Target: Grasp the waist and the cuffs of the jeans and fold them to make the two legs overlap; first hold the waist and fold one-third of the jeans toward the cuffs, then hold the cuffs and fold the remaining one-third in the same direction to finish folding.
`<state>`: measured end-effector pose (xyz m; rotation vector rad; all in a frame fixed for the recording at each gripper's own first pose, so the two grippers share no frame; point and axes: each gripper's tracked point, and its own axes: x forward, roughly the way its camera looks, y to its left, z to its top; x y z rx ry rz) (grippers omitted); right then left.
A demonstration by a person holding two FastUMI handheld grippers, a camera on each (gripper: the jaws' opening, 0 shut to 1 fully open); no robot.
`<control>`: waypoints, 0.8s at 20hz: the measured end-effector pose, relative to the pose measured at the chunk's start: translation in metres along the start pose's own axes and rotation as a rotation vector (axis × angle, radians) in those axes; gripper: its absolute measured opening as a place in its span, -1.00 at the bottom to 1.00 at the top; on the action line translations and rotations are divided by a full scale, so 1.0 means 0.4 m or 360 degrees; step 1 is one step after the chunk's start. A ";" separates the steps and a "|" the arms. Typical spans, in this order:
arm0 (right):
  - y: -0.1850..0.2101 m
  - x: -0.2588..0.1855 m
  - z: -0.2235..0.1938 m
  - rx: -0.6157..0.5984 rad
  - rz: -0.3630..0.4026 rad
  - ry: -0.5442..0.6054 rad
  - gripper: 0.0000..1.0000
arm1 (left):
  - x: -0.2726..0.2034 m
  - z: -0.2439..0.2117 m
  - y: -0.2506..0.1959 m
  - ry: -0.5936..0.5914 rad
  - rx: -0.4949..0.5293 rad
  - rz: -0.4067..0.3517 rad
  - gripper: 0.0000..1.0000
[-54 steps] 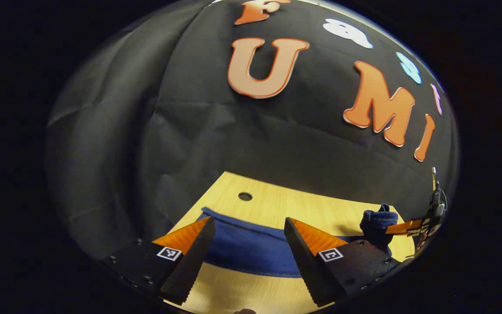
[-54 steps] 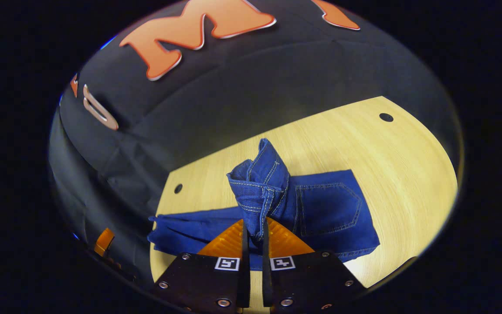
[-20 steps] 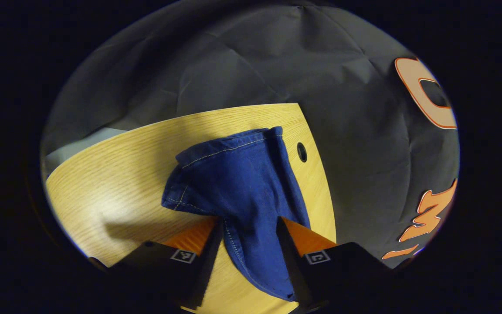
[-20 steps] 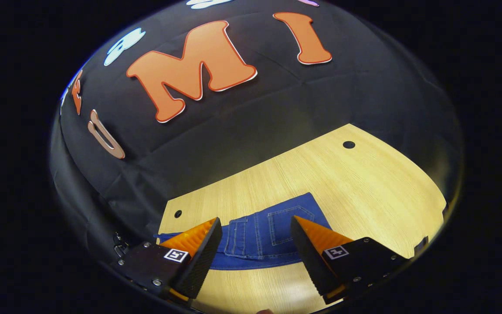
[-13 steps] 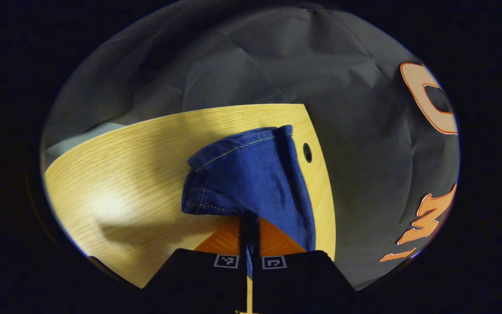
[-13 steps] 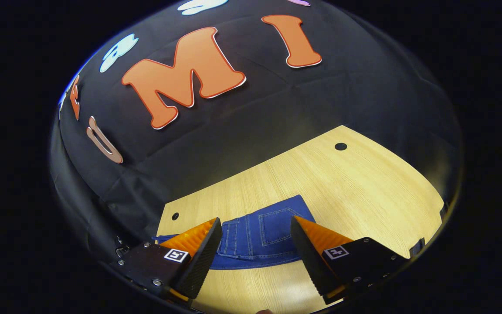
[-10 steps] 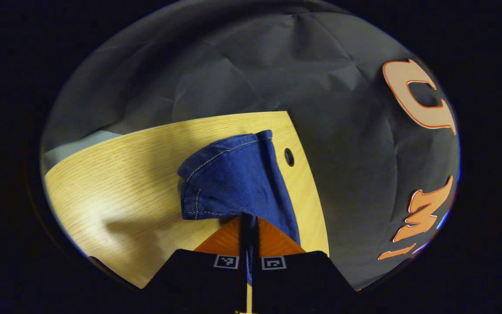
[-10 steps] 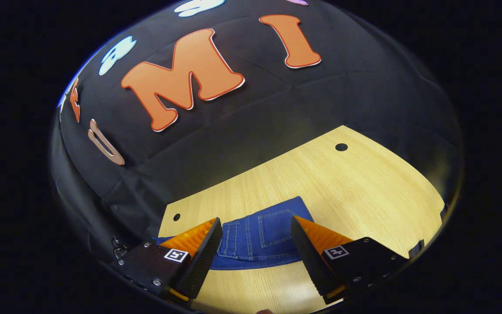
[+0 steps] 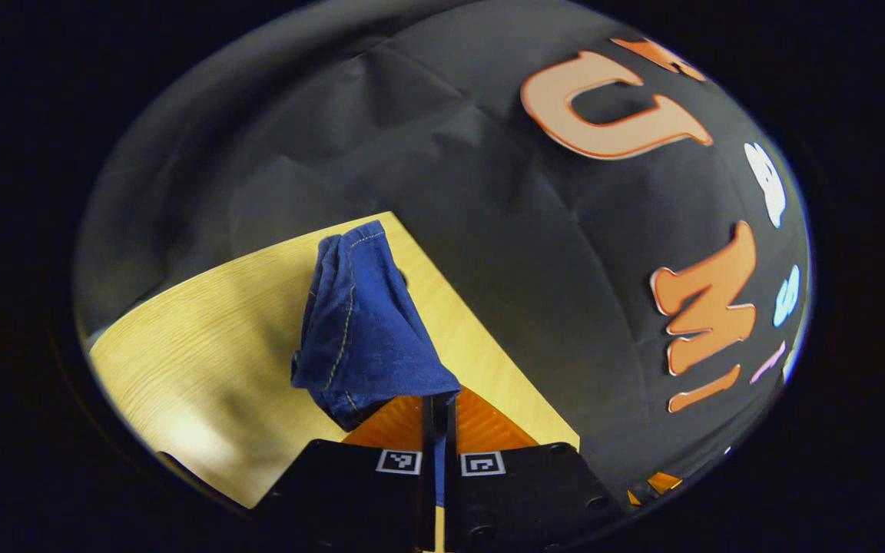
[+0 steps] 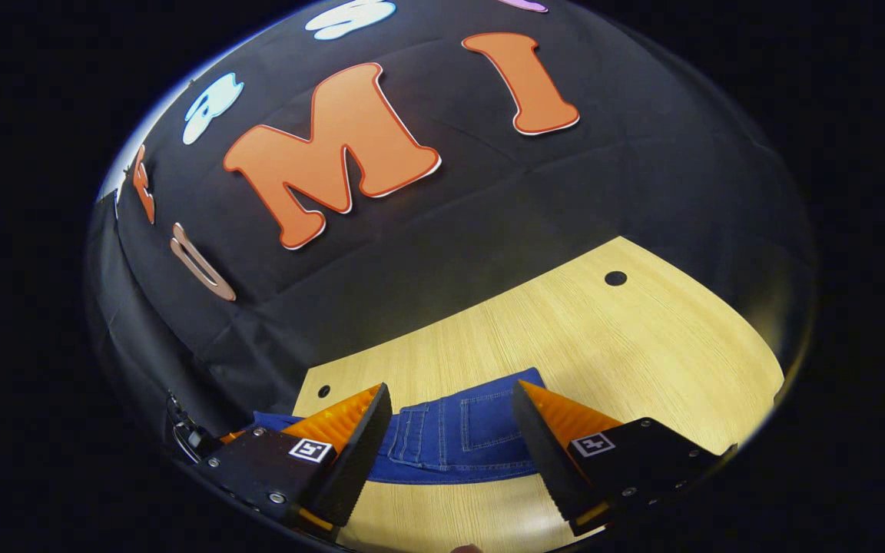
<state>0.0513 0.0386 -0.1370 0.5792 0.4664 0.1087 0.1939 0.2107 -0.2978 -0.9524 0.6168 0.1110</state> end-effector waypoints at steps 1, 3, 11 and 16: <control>0.002 0.000 0.005 -0.0006 0.0015 -0.0004 0.94 | -0.004 -0.007 -0.040 0.0000 0.0048 -0.0027 -0.91; 0.000 -0.004 0.018 0.0000 0.0039 -0.0012 0.94 | -0.003 -0.033 -0.134 0.0014 0.0138 -0.0088 -0.91; -0.051 -0.026 0.042 0.0027 0.0086 -0.0021 0.94 | 0.014 -0.223 -0.447 0.0174 0.0456 -0.0293 -0.91; -0.112 -0.048 0.059 0.0040 0.0077 -0.0030 0.94 | 0.073 -0.393 -0.560 0.0303 0.0700 -0.0264 -0.90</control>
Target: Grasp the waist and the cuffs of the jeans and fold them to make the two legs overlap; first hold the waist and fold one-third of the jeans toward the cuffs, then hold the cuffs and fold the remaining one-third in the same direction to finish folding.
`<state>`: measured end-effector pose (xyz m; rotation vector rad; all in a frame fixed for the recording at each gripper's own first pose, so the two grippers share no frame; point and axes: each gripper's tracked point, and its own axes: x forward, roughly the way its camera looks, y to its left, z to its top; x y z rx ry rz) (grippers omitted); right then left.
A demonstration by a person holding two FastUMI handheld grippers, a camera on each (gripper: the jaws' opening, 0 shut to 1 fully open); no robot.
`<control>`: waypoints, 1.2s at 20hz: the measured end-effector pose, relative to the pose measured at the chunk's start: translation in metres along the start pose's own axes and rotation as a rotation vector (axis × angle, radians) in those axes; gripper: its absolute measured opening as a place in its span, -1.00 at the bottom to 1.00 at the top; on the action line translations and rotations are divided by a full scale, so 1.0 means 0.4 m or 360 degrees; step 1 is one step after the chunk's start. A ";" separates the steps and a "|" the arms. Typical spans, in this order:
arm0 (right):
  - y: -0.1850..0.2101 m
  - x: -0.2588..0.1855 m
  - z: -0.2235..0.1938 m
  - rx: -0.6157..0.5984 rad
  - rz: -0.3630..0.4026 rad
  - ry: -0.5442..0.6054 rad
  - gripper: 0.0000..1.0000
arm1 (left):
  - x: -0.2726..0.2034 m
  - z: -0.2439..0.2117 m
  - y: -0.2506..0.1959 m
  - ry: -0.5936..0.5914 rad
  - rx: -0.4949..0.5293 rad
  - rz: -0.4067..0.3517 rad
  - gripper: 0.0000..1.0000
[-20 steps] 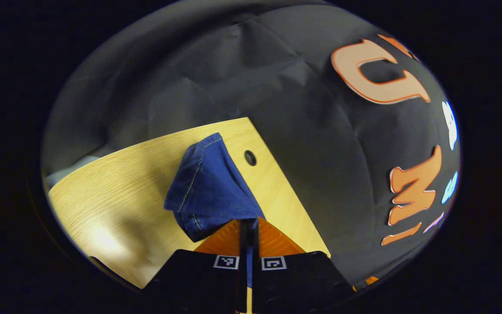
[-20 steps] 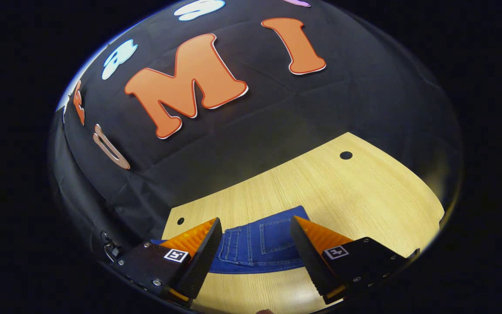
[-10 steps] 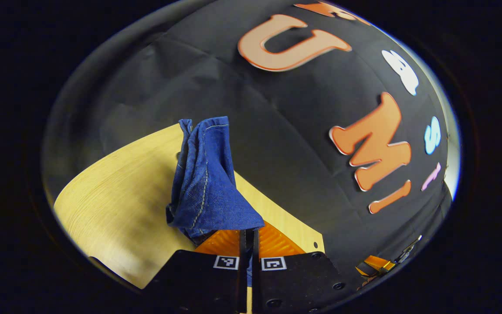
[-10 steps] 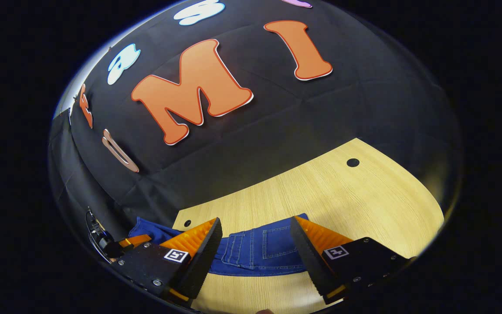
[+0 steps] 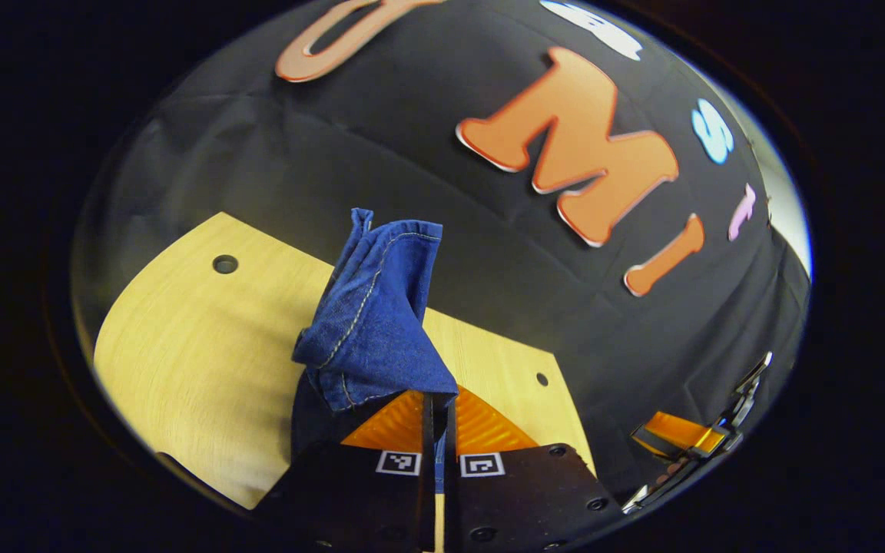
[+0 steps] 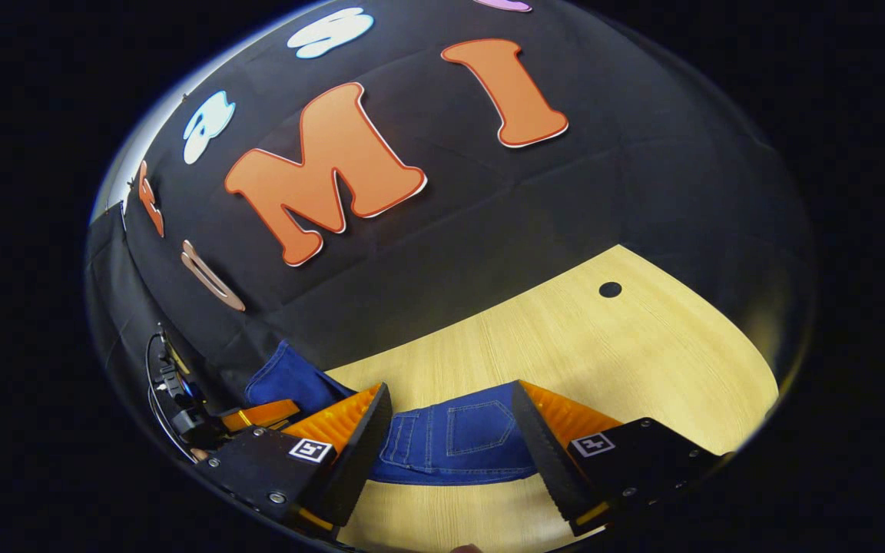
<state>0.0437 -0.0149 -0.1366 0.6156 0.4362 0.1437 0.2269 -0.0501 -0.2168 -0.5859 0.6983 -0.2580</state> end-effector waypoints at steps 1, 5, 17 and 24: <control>-0.016 -0.004 0.005 0.0005 -0.0008 -0.0006 0.94 | 0.025 -0.021 -0.021 0.0029 0.0047 0.0018 -0.91; -0.072 -0.017 0.021 0.0036 -0.0021 -0.0007 0.94 | 0.082 -0.118 -0.085 0.0198 0.0177 0.0073 -0.87; -0.110 -0.001 0.073 -0.0016 0.0016 -0.0063 0.94 | 0.002 -0.150 -0.288 0.0091 0.0372 -0.0162 0.65; -0.004 -0.024 0.147 -0.0327 0.0056 -0.0285 0.94 | -0.151 0.043 -0.269 -0.0392 0.0578 0.0014 0.90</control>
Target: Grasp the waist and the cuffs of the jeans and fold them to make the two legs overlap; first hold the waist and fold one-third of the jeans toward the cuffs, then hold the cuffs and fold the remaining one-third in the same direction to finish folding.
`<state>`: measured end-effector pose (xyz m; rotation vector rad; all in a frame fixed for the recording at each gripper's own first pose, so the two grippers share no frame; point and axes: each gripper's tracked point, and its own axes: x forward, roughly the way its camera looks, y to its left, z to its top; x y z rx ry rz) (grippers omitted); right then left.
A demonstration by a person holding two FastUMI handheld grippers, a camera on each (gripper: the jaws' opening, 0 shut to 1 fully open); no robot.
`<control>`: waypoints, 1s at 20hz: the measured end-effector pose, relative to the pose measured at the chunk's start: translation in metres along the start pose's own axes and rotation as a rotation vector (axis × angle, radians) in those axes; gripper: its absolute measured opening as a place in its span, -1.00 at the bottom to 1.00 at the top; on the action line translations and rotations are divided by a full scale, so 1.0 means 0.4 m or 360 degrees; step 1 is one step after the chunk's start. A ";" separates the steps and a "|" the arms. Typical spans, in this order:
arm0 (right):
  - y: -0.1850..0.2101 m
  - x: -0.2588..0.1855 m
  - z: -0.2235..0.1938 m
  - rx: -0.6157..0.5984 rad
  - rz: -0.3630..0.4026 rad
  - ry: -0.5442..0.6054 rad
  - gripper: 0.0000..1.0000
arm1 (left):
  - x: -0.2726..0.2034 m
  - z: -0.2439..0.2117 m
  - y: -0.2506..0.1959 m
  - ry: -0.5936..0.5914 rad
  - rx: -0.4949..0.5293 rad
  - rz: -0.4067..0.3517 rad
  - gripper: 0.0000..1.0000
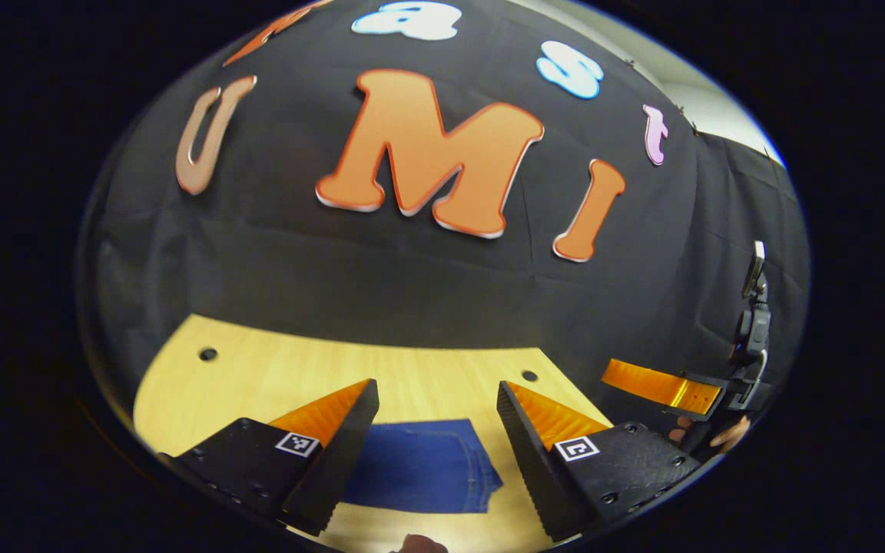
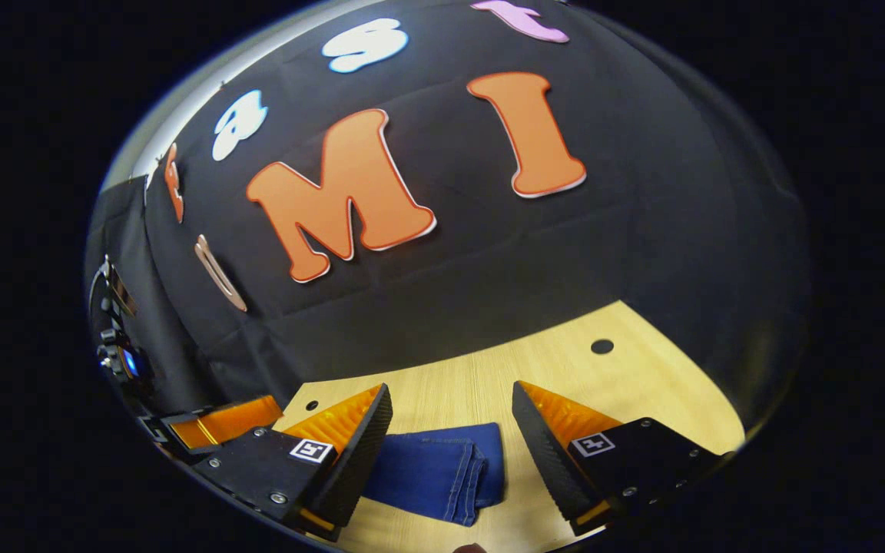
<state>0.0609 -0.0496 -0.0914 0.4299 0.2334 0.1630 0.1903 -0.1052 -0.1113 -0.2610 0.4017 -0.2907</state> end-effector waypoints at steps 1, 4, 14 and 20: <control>0.016 -0.006 0.021 -0.0048 0.0000 -0.0053 0.94 | -0.016 0.029 0.015 -0.0064 0.0036 0.0046 0.91; 0.068 -0.022 0.075 -0.0179 0.0036 -0.0202 0.94 | -0.080 0.117 0.056 -0.0290 0.0121 0.0174 0.95; 0.202 -0.079 0.106 -0.0400 0.0172 -0.0453 0.92 | -0.219 0.169 0.096 -0.0626 0.0251 0.0369 0.90; 0.239 -0.091 0.064 -0.0482 0.0193 -0.0501 1.00 | -0.242 0.126 0.096 -0.0705 0.0311 0.0390 0.89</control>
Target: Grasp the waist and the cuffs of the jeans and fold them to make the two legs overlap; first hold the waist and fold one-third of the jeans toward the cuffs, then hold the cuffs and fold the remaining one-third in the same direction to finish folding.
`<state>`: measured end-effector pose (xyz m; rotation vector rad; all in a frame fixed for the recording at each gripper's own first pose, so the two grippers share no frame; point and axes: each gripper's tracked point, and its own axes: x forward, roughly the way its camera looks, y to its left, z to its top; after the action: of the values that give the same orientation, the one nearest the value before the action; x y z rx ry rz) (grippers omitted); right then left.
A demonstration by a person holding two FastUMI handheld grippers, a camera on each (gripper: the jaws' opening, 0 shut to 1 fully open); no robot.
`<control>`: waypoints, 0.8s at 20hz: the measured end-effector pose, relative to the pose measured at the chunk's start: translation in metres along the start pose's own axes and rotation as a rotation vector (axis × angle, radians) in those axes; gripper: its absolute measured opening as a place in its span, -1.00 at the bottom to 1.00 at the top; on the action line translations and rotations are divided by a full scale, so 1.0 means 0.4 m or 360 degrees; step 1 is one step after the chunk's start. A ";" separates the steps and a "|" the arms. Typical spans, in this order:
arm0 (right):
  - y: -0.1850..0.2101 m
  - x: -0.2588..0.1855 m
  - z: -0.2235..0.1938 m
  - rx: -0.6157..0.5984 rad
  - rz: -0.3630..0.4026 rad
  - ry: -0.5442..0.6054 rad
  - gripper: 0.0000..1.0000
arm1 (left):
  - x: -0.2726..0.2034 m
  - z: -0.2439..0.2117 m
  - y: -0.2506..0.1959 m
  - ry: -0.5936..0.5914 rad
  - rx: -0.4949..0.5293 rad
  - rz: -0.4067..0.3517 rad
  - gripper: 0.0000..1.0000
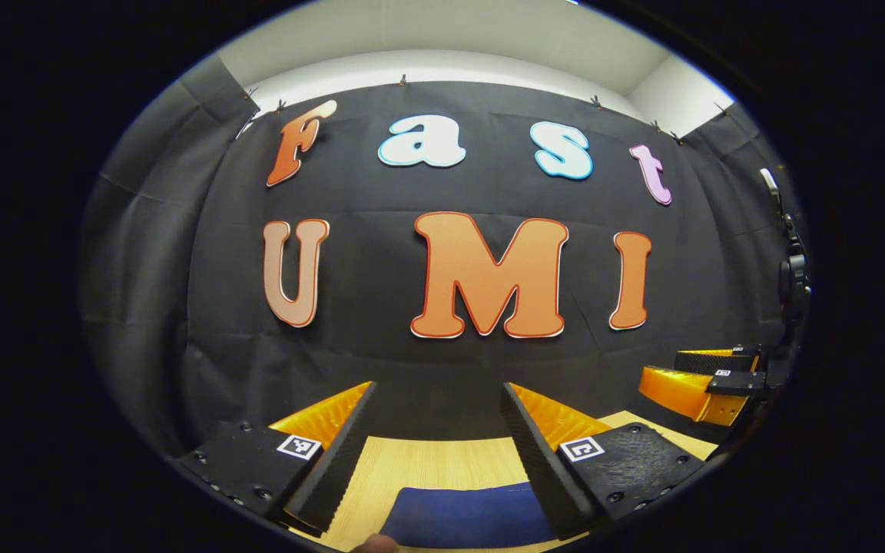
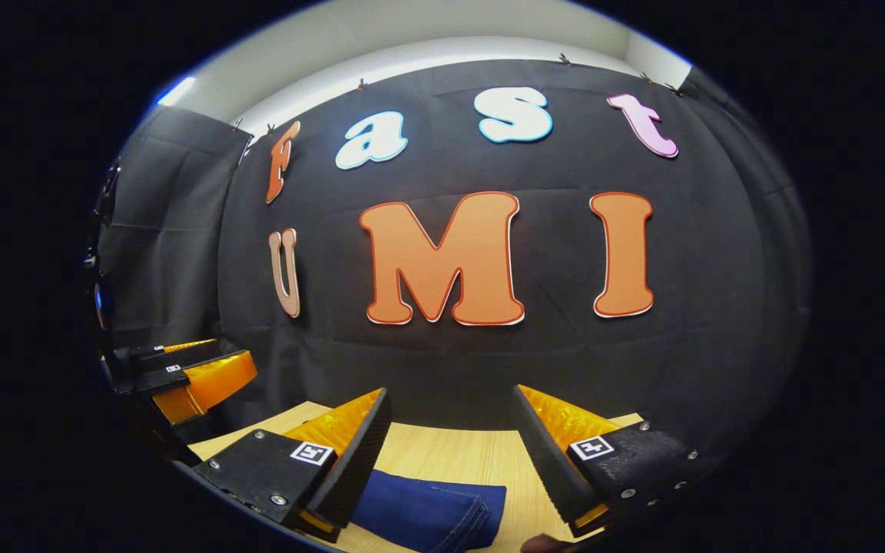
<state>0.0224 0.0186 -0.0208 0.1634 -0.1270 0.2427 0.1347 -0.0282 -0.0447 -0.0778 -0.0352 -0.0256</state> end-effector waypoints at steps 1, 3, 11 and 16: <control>0.009 -0.004 -0.009 -0.0017 0.0005 0.0010 0.92 | -0.007 -0.006 0.003 -0.0003 0.0016 0.0024 0.93; 0.018 -0.009 -0.023 -0.0028 0.0013 0.0027 0.92 | -0.016 -0.021 0.000 0.0009 0.0018 0.0025 0.89; 0.050 -0.008 -0.055 0.0011 0.0061 0.0088 0.92 | -0.004 -0.055 0.011 0.0008 -0.0009 0.0035 0.89; 0.060 -0.016 -0.052 0.0028 0.0096 0.0071 0.92 | 0.007 -0.061 0.024 0.0029 -0.0003 0.0071 0.93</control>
<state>0.0126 0.0437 -0.0388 0.1716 -0.0857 0.3074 0.1387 -0.0206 -0.0695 -0.0803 -0.0151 0.0181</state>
